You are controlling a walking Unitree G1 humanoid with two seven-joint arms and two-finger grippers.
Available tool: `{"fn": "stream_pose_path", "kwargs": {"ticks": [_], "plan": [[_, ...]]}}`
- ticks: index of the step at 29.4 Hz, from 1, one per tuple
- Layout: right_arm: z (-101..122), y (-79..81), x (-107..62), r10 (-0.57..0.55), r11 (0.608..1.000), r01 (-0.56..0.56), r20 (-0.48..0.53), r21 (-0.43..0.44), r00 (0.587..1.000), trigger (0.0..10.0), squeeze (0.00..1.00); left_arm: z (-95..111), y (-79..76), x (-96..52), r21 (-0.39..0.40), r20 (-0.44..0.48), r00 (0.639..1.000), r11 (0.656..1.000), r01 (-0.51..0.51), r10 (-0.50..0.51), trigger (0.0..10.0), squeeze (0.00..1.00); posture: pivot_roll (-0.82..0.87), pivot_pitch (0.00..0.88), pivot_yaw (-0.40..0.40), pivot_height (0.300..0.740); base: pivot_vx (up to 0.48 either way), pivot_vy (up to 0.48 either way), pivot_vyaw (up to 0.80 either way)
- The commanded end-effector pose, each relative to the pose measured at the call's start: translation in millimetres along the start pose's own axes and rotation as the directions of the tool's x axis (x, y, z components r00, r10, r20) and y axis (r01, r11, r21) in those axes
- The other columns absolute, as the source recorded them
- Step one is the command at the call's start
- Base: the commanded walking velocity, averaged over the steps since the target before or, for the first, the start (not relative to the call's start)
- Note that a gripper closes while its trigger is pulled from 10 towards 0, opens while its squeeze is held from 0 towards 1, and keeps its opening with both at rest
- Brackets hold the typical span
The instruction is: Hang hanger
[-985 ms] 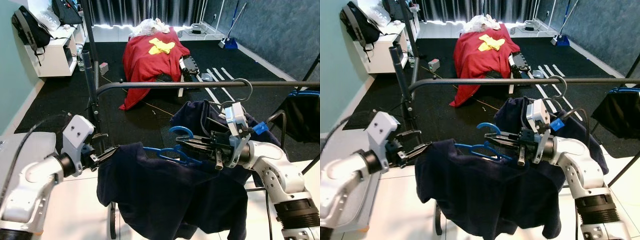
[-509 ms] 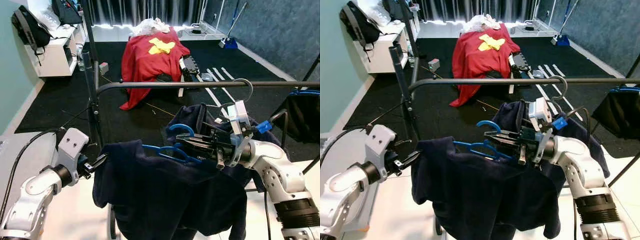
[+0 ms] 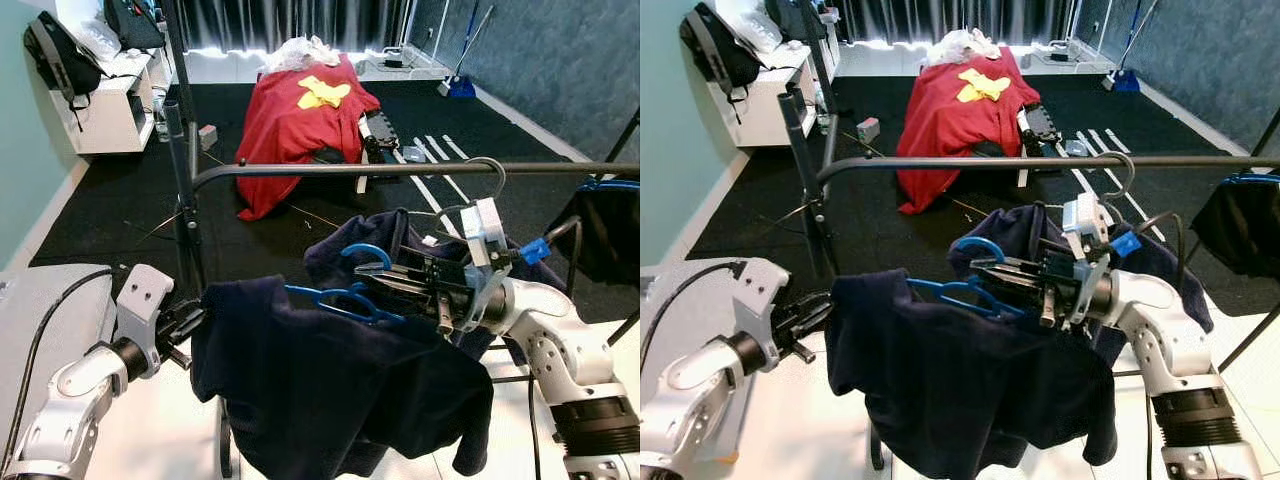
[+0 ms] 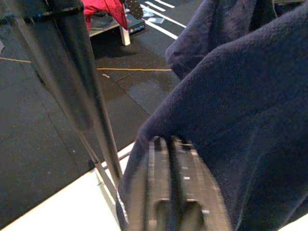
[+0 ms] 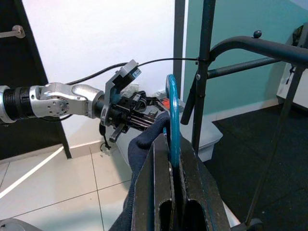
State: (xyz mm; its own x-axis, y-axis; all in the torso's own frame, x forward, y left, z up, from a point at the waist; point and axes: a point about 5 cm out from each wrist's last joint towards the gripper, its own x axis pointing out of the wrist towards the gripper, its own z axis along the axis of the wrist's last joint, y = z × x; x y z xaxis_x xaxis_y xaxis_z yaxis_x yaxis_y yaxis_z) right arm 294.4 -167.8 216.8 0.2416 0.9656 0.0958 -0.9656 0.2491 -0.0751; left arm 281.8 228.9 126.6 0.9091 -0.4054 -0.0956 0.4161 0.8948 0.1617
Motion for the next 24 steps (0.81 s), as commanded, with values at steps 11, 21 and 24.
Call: {"fn": "stream_pose_path", "kwargs": {"ticks": [11, 21, 24], "plan": [[-1.0, 4.0, -2.1, 0.03, 1.0, -0.03, -0.022, 0.003, 0.999, 0.0, 0.0, 8.3, 36.4, -3.0, -0.011, 0.06, 0.972, 0.973, -0.229, 0.229, 0.0, 0.0, 0.1, 0.037, -0.028, 0.74, 0.0, 0.0, 0.0], [-11.5, 7.5, -7.9, 0.027, 0.999, -0.025, -0.058, 0.038, 0.998, 0.0, 0.0, 8.1, 67.3, -17.2, -0.004, 0.041, 0.911, 0.912, -0.411, 0.411, 0.0, 0.0, 0.11, 0.038, -0.027, 0.74, 0.0, 0.0, 0.0], [-12.8, 8.2, -9.1, 0.027, 0.999, -0.024, -0.064, 0.046, 0.998, 0.0, 0.0, 5.4, 72.6, -19.6, 0.015, 0.026, 0.892, 0.892, -0.451, 0.451, 0.0, 0.0, 0.11, 0.038, -0.027, 0.74, 0.0, 0.0, 0.0]]}}
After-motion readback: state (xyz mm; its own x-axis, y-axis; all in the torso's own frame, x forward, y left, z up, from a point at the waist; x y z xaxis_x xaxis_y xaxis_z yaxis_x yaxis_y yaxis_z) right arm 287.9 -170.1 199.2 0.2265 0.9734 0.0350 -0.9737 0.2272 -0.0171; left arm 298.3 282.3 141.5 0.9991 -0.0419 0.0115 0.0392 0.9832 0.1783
